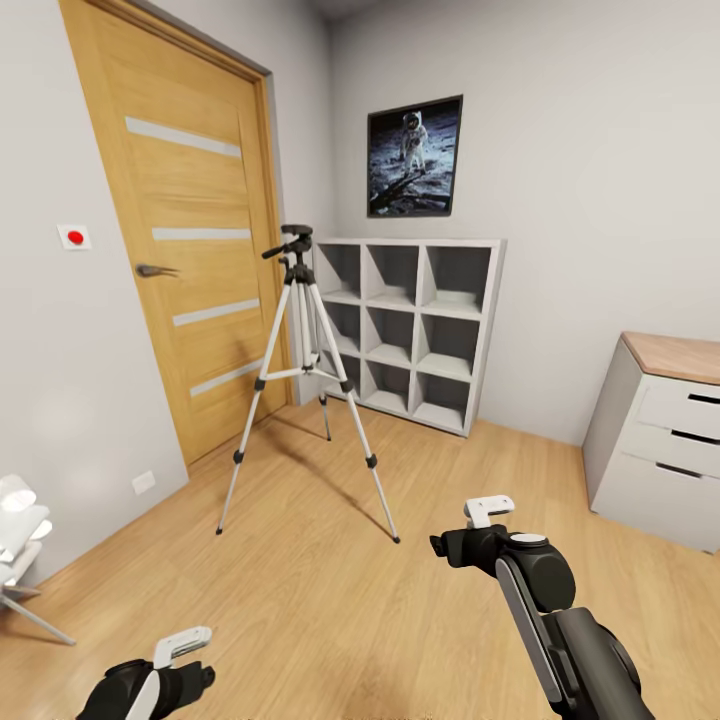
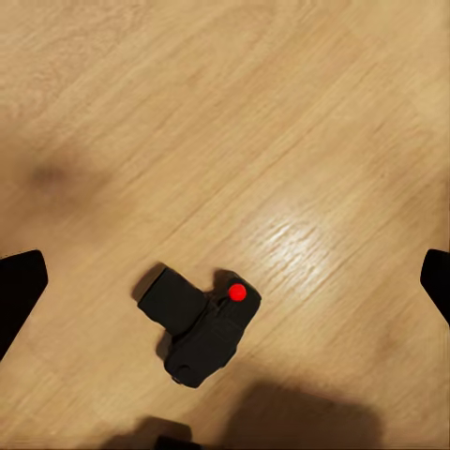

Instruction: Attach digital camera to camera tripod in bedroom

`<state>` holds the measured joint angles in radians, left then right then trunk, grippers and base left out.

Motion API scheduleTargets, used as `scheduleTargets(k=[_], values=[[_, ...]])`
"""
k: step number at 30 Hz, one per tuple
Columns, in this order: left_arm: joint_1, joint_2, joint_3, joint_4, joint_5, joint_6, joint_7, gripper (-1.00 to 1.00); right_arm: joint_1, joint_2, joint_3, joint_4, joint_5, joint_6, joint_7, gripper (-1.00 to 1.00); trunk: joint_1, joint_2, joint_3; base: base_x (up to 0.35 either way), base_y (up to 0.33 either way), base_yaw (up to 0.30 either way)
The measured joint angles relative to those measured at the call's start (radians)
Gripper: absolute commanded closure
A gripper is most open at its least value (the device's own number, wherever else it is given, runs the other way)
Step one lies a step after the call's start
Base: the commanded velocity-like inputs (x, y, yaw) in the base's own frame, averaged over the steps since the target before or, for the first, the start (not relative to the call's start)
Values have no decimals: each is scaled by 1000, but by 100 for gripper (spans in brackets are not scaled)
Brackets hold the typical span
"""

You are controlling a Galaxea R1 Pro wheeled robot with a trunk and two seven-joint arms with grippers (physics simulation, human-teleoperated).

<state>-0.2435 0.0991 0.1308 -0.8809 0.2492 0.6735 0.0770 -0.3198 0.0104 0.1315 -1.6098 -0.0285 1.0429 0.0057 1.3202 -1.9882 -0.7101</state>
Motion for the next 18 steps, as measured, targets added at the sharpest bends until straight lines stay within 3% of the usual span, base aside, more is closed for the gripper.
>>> scheduleTargets(k=[18], values=[[-4,-9,-7,3,5,43,-12,-100,-1,2,-2,0,0,0,0,-100,69,-126,-56,0,5,0]])
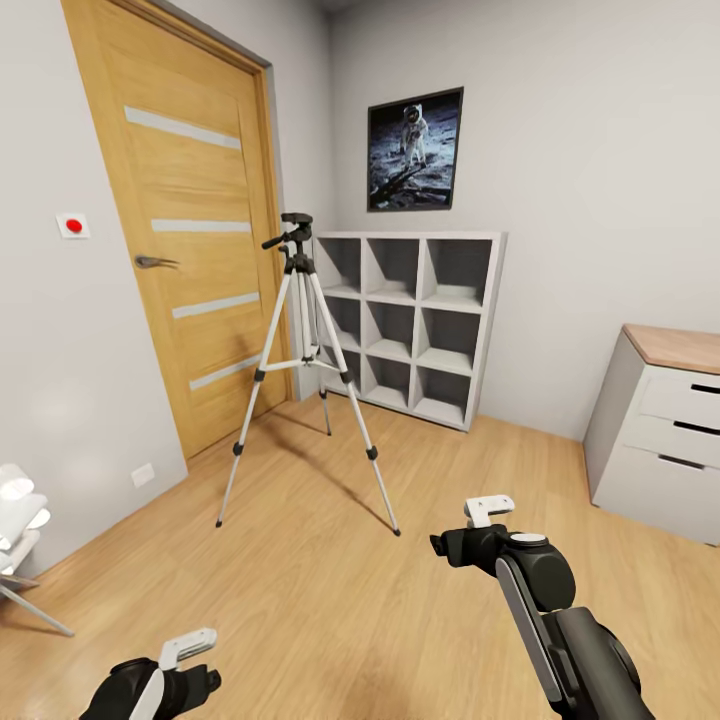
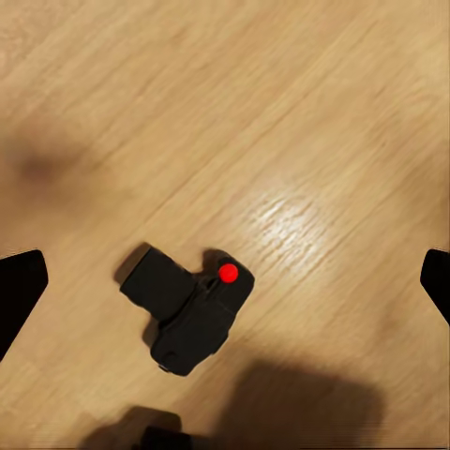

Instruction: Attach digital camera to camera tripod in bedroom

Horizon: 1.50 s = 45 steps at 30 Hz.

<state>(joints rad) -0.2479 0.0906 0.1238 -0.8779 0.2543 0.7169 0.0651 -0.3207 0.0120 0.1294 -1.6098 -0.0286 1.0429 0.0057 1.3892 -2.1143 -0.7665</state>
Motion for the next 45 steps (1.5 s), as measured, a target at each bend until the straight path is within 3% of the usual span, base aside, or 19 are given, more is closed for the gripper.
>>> scheduleTargets(k=[6,22,29,37,43,45], values=[[0,0,-3,0,-1,15,-4,-100,0,-3,3,0,0,0,0,-100,23,-42,-19,0,0,-97],[0,10,-5,1,-14,3,11,-100,0,-2,3,0,0,0,0,-100,24,-42,-19,-101,-24,-34],[0,3,-4,0,-13,14,9,-100,0,-6,4,0,0,0,0,-100,23,-42,-19,-69,-15,-1],[0,1,-7,0,-13,21,10,-100,1,-8,9,0,0,0,0,-100,54,-98,-44,-15,-3,0],[0,2,-83,1,-14,23,13,-100,1,-7,5,0,0,0,1,-100,77,-140,-63,-2,0,0],[0,2,-93,1,-14,23,14,-100,1,-8,4,0,0,0,1,-100,84,-154,-69,0,0,0]])
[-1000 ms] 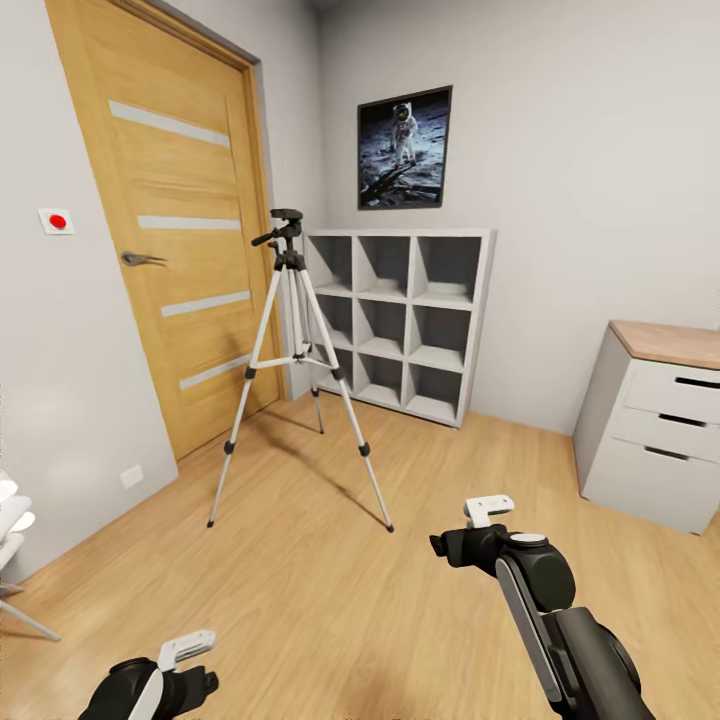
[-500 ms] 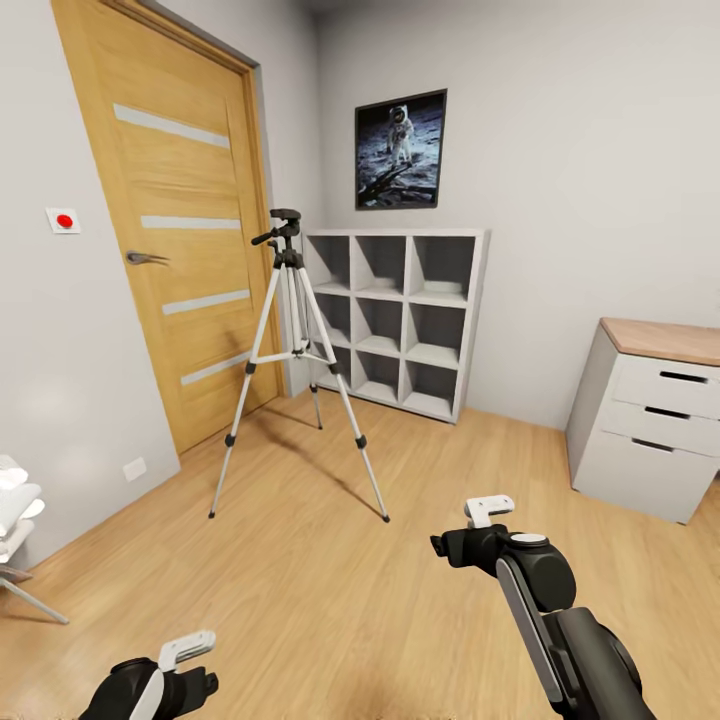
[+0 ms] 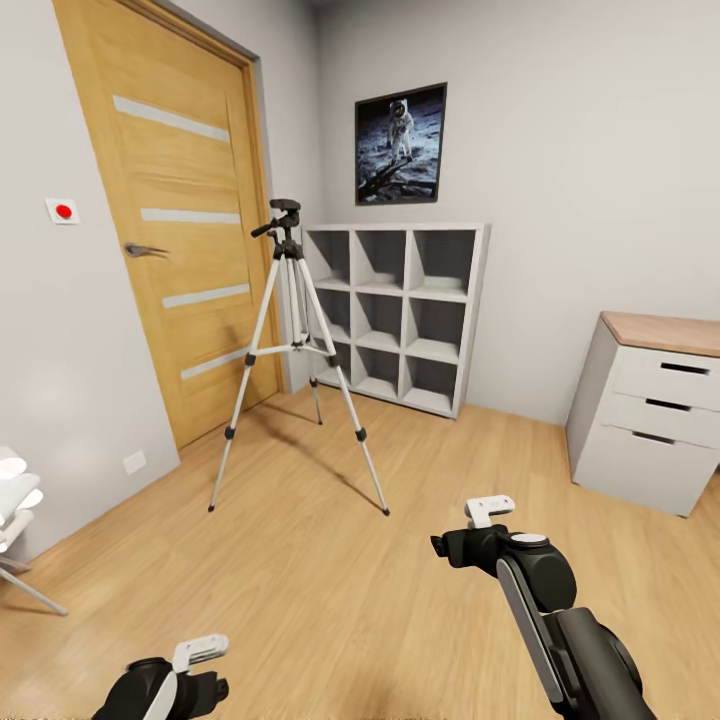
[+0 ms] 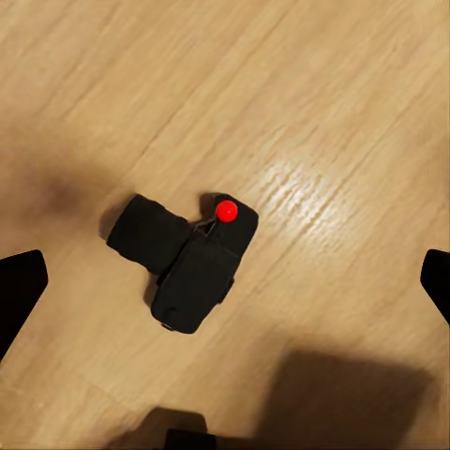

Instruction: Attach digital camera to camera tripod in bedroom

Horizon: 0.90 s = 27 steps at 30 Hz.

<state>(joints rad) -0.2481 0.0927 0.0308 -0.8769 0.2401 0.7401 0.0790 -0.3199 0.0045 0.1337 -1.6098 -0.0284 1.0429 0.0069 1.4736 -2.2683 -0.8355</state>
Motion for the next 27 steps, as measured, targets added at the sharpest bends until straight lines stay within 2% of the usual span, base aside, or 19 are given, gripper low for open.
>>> scheduleTargets(k=[4,10,16,17,21,27], values=[[0,2,-25,0,-1,-2,2,-100,0,1,-1,0,0,0,0,-100,15,-28,-13,0,0,0],[0,4,-42,1,-11,-3,4,-100,0,1,-3,0,0,0,0,-100,38,-70,-31,0,0,0],[-8,3,-58,26,-98,-4,4,-100,-1,-1,-4,0,0,0,0,-100,61,-112,-50,0,0,0],[-31,1,-61,53,-126,-5,3,-100,-2,-1,-5,0,0,0,0,-100,65,-119,-53,0,0,0],[-67,-1,-64,112,-147,-9,2,-100,-5,-2,-6,0,0,0,0,-100,81,-147,-66,0,0,0],[-100,-3,-66,174,-156,-16,-2,-100,-19,-3,-8,0,0,0,0,-100,104,-189,-85,0,0,0]])
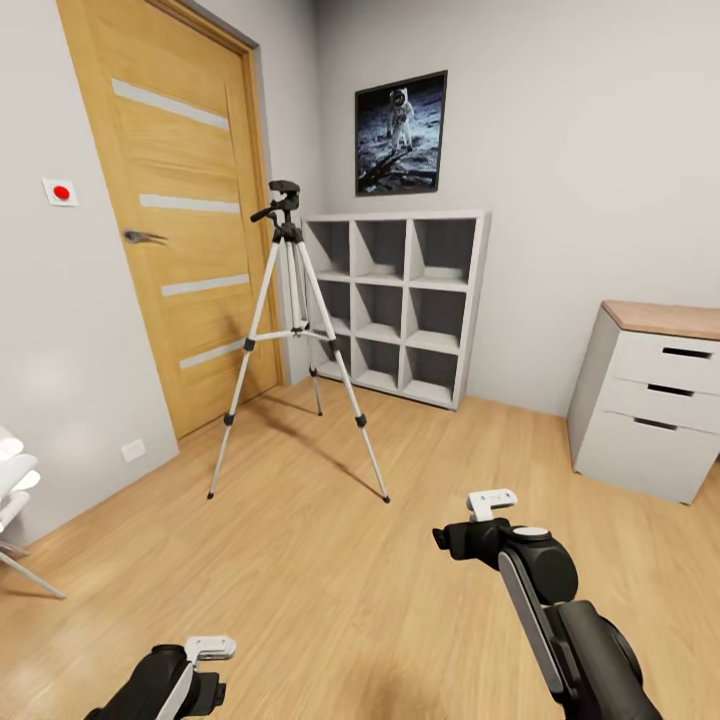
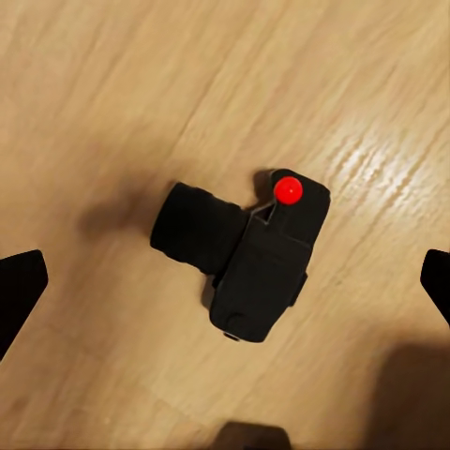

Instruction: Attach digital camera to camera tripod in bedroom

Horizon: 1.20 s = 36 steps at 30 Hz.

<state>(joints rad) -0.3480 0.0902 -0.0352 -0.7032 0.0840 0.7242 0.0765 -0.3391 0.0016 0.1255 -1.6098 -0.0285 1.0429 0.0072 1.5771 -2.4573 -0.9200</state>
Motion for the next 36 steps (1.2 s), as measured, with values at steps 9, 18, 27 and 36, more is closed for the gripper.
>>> scheduleTargets(k=[9,18,27,36], values=[[-57,1,-2,50,-3,6,-11,-100,-21,-1,-2,0,-1,0,0,-100,25,-43,-30,0,0,0],[-109,0,-66,160,-8,-51,-5,-100,-19,-8,7,0,-2,0,36,-100,29,-45,-65,0,0,0],[-112,0,-93,224,-8,-189,4,-100,-18,-21,8,0,0,0,130,-100,33,-47,-100,0,0,0],[-108,1,-100,314,-9,-350,6,-100,-14,-24,9,0,0,0,158,-100,37,-49,-135,0,0,0]])
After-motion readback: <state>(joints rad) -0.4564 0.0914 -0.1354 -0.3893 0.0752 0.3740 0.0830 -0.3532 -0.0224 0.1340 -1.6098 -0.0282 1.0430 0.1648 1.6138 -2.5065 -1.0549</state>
